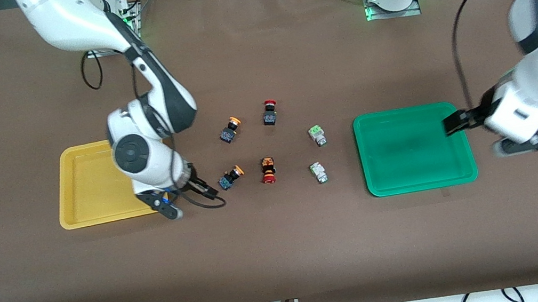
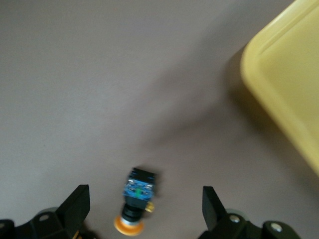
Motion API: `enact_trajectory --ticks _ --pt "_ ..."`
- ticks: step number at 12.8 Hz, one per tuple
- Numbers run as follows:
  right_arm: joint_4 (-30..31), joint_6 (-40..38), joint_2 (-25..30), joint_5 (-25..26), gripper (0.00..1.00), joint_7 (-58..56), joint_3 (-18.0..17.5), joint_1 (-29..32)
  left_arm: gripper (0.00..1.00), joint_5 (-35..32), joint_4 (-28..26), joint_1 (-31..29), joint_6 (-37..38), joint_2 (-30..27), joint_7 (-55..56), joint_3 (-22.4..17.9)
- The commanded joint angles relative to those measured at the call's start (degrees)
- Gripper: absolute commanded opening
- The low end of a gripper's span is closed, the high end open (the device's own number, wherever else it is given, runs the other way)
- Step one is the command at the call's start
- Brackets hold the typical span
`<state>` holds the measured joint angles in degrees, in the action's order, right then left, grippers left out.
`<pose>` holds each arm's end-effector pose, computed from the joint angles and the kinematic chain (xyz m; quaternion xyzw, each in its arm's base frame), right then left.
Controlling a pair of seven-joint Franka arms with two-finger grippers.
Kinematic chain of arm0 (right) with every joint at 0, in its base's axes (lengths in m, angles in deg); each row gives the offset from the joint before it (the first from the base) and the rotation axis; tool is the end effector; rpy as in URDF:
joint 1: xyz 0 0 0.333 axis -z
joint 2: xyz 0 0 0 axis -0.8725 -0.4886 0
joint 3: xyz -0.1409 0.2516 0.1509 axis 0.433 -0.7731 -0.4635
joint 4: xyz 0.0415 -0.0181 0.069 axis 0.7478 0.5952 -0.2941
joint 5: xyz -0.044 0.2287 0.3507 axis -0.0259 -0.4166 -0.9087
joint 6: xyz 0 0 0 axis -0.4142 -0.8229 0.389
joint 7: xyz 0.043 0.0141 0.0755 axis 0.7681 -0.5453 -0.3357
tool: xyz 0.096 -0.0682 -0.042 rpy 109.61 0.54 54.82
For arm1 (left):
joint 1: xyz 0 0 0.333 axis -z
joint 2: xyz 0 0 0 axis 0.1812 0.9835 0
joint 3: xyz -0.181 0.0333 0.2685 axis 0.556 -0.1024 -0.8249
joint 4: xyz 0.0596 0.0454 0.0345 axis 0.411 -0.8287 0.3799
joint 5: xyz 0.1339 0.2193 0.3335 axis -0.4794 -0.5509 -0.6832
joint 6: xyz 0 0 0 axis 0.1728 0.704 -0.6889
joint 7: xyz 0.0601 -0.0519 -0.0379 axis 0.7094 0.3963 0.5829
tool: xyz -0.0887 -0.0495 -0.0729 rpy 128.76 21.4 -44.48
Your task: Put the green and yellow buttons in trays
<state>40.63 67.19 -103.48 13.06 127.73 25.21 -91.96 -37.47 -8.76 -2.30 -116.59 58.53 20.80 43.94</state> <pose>0.6726 0.3432 0.2370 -0.9357 0.3497 0.0179 0.0440 0.7010 -0.1218 0.4615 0.9981 0.0530 -0.0261 0.0163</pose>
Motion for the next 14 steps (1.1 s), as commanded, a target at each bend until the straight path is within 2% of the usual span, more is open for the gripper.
enact_trajectory --ticks 1,3,6,7,8,9,11,12,14 --pt "-3.5 1.8 -4.3 -3.8 1.0 3.8 0.5 -1.6 1.0 0.2 1.8 5.0 -6.2 6.0 8.9 -0.6" --pt "-3.0 4.8 -7.1 -7.9 1.0 3.9 0.5 -3.1 1.0 0.1 1.7 8.0 -11.6 9.9 14.1 -0.6" --pt "0.8 9.7 -8.6 -9.1 0.97 4.2 0.3 -5.4 1.0 0.1 0.8 11.0 -21.2 15.4 19.7 -0.6" --pt "1.3 9.5 -8.6 -9.2 0.88 3.8 0.3 -5.5 1.0 0.0 -0.5 12.0 -25.3 16.3 20.7 -0.6" --pt "1.4 9.2 -8.4 -9.2 0.74 3.2 0.3 -5.4 1.0 0.0 -3.6 12.7 -29.6 16.5 22.9 -0.6" --pt "1.4 8.8 -8.4 -9.2 0.54 2.8 0.3 -5.4 1.0 -0.2 -5.9 13.7 -34.2 16.8 26.5 -0.5" --pt "1.2 6.4 -7.9 -9.2 0.06 0.1 0.3 -5.0 1.0 -0.8 -6.9 16.0 -36.5 18.4 31.6 -0.3" --pt "1.2 4.4 -7.0 -9.2 0.0 -1.2 0.6 -4.7 1.0 -0.7 -6.8 17.9 -36.5 19.0 33.5 -0.3" --pt "1.2 -0.3 -4.5 -9.1 0.0 -5.9 1.8 -3.8 1.0 -2.4 -6.7 20.4 -36.9 21.2 36.8 -0.3"
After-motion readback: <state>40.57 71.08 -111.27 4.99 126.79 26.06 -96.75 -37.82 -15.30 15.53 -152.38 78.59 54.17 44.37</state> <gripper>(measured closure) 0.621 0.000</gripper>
